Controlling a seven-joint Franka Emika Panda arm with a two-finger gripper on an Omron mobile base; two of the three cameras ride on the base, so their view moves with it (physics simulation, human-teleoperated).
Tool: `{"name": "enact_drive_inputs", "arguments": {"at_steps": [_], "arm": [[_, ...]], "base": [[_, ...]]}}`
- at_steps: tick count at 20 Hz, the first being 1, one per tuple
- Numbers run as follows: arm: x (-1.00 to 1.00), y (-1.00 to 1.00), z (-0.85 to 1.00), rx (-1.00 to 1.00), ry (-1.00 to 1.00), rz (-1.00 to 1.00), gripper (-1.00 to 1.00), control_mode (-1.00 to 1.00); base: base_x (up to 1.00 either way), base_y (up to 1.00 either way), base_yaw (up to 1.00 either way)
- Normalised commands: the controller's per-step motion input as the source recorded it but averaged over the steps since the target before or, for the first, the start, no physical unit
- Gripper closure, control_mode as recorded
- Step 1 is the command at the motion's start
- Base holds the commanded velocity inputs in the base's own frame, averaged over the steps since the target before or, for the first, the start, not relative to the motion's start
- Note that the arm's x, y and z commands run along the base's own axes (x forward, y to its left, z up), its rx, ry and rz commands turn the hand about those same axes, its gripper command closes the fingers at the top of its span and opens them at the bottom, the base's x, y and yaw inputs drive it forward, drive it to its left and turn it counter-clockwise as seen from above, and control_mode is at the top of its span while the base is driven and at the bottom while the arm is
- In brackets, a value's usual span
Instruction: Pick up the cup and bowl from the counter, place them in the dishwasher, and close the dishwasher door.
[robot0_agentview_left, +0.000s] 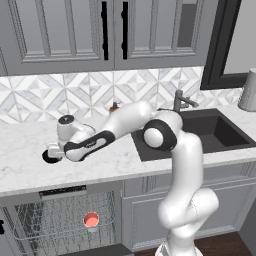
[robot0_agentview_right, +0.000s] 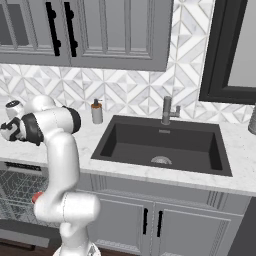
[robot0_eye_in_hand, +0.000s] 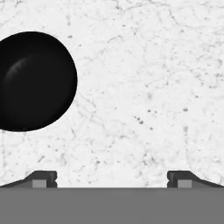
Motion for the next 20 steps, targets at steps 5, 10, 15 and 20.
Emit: {"name": "enact_drive_inputs", "arguments": {"at_steps": [5,10,15,20], "arm": [[0.4,0.11,0.0,0.0,0.02,0.0,-1.0,-1.0],[0.35,0.21,-0.01,0.0,0.0,0.0,-1.0,-1.0],[0.28,0.24,-0.09,0.0,0.0,0.0,-1.0,-1.0],[0.33,0.07,-0.07,0.0,0.0,0.0,-1.0,-1.0]], "base": [[0.0,0.0,0.0],[0.0,0.0,0.0],[0.0,0.0,0.0],[0.0,0.0,0.0]]}}
